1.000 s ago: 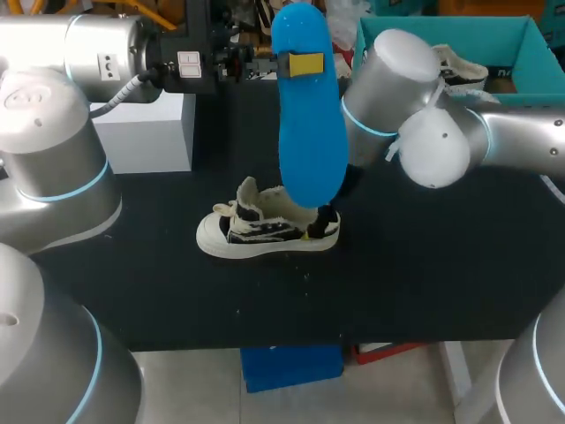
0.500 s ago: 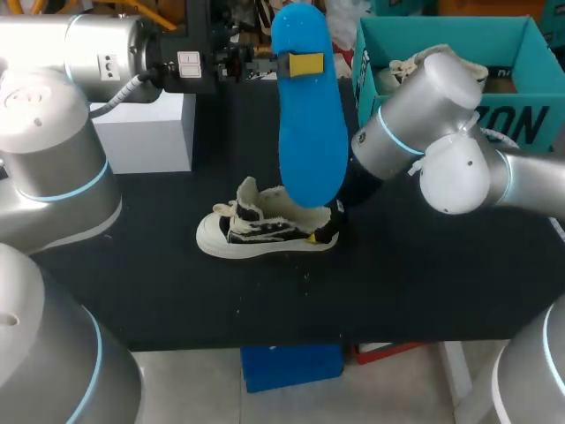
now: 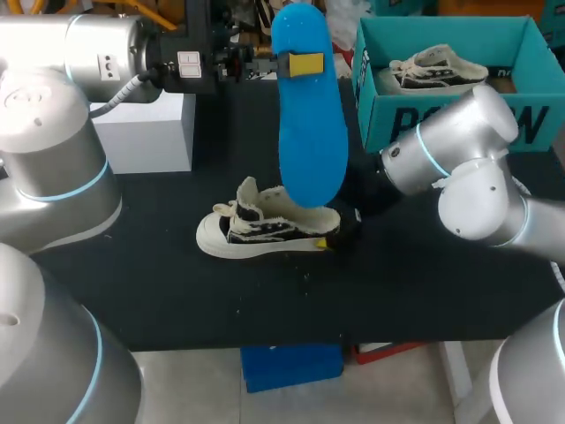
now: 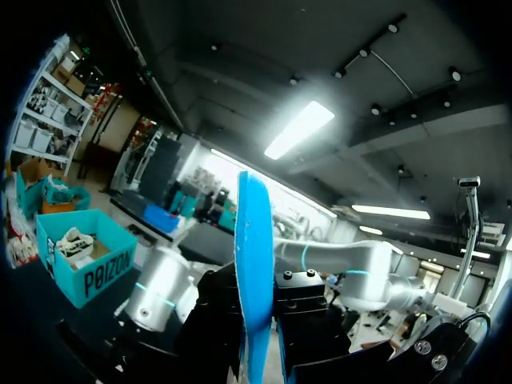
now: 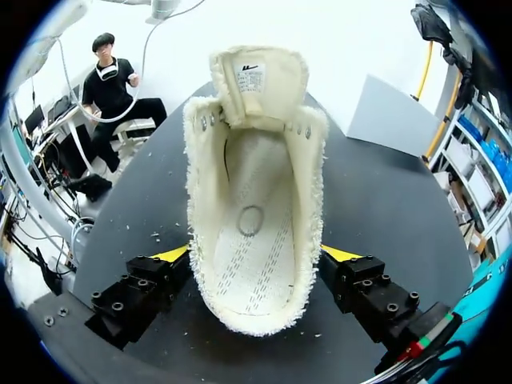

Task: Take the shoe out of the shoebox, open the shoe tongue, remove and reinsert the insole, then place the shoe into the shoebox

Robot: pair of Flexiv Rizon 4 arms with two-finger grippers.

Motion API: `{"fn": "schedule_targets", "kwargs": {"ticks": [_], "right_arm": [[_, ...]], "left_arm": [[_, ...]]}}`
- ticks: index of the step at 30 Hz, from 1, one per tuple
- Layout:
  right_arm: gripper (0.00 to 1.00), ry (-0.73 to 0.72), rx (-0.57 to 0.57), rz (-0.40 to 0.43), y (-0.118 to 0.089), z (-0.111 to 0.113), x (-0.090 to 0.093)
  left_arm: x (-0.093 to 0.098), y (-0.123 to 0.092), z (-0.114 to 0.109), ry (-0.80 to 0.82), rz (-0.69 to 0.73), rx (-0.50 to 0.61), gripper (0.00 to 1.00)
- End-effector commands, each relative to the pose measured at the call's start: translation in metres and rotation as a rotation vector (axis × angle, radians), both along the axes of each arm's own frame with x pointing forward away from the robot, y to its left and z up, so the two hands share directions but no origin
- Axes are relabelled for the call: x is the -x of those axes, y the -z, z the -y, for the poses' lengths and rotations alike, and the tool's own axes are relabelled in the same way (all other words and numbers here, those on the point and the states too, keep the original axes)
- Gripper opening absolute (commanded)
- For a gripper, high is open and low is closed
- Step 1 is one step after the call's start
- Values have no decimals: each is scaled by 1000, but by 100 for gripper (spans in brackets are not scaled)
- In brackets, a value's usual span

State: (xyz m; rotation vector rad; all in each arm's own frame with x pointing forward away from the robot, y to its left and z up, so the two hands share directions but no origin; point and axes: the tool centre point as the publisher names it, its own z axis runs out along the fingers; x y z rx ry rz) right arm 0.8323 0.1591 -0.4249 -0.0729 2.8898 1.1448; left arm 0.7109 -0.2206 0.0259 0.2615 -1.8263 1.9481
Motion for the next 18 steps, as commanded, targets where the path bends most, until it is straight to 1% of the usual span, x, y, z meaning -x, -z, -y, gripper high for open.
{"fn": "schedule_targets", "kwargs": {"ticks": [1, 3, 9, 18], "right_arm": [[100, -1, -95, -1, 7, 1, -1], [100, 2, -120, 5, 8, 1, -3], [100, 2, -140, 5, 12, 0, -7], [100, 2, -172, -10, 20, -1, -6]], "left_arm": [[1, 1, 1, -5, 1, 0, 0], [1, 1, 1, -5, 1, 0, 0], [1, 1, 1, -5, 1, 0, 0], [1, 1, 1, -5, 1, 0, 0]]}}
